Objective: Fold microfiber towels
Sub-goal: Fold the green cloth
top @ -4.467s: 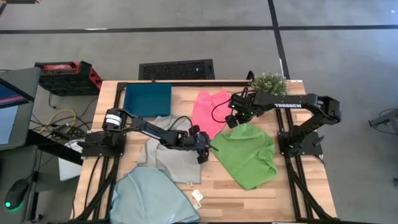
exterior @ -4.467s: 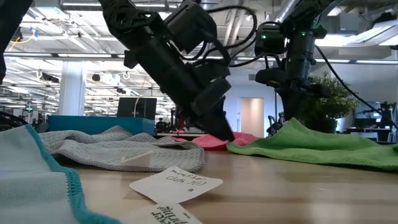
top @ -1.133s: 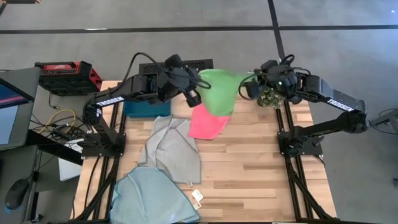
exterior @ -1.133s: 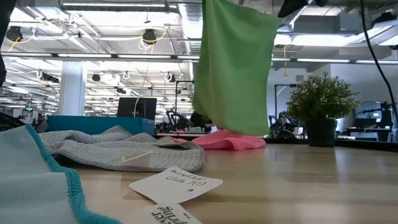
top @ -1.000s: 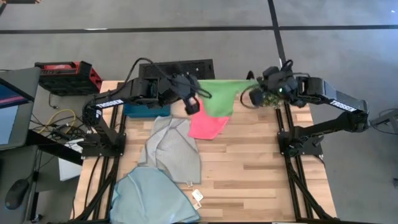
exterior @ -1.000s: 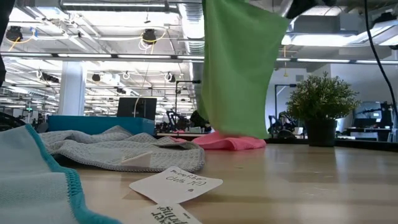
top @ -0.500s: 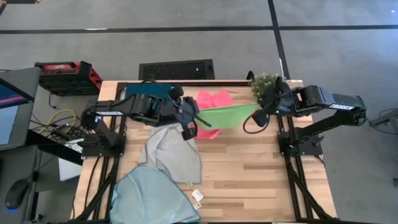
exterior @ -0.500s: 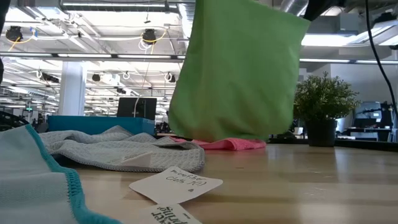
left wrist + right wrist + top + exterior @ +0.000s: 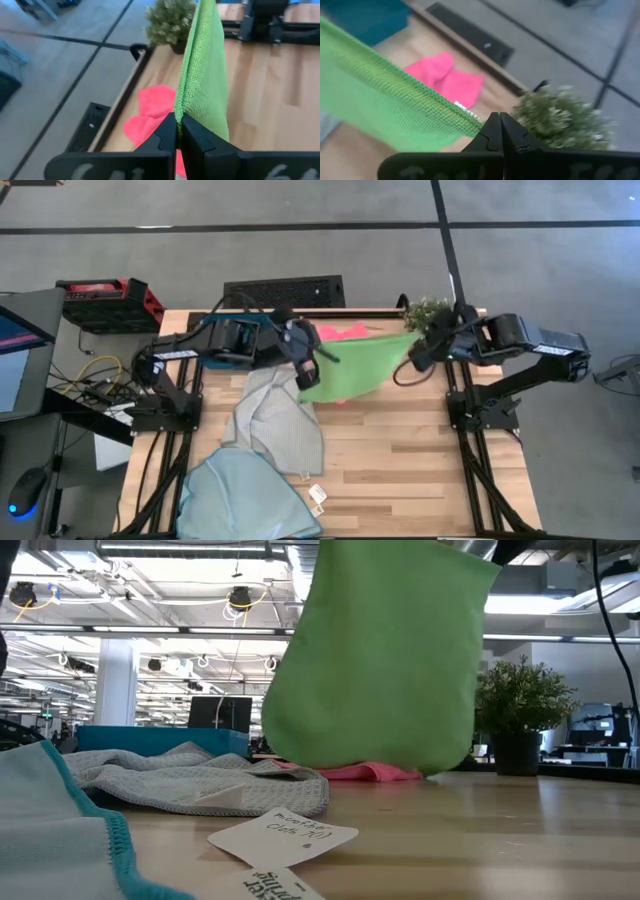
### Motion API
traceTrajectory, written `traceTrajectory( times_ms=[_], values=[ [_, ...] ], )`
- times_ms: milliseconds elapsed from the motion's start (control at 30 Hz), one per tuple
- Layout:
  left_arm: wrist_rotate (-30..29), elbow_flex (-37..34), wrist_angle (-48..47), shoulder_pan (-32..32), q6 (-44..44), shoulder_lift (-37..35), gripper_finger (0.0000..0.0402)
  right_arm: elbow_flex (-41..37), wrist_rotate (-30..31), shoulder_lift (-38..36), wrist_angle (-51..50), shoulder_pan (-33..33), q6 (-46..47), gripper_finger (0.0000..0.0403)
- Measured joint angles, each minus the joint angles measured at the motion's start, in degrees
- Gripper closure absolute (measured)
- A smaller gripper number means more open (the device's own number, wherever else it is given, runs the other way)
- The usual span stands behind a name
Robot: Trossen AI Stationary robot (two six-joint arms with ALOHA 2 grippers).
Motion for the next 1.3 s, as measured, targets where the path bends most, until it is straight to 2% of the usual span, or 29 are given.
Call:
traceTrajectory(
  times_ms=[233,467,633,733,900,1100,1300],
  values=[
    [1.3,0.0,16.1,3.9,10.9,0.0,0.0401,3.3,5.3,-0.8,-2.9,-3.5,-0.4,0.0402],
    [2.8,0.0,10.6,0.1,8.1,0.0,0.0401,6.5,5.2,-0.8,-5.9,2.6,3.3,0.0402],
    [3.2,-2.1,3.3,-4.5,0.2,-0.2,0.0401,6.4,-1.1,0.0,-5.8,8.4,6.7,0.0402],
    [5.6,-2.9,-1.9,-7.4,-5.5,-0.1,0.0401,6.3,-5.6,1.3,-5.6,12.2,8.9,0.0403],
    [7.8,-4.7,-5.7,-12.5,-13.8,0.0,0.0401,4.1,-11.5,3.2,-5.4,18.6,14.6,0.0403],
    [12.1,-7.8,-6.0,-17.2,-22.3,0.0,0.0401,-3.4,-17.2,4.0,-4.0,25.9,25.2,0.0403],
    [16.0,-14.1,-3.2,-19.7,-29.0,0.0,0.0401,-9.2,-23.4,4.8,3.6,31.3,30.8,0.0403]
  ],
)
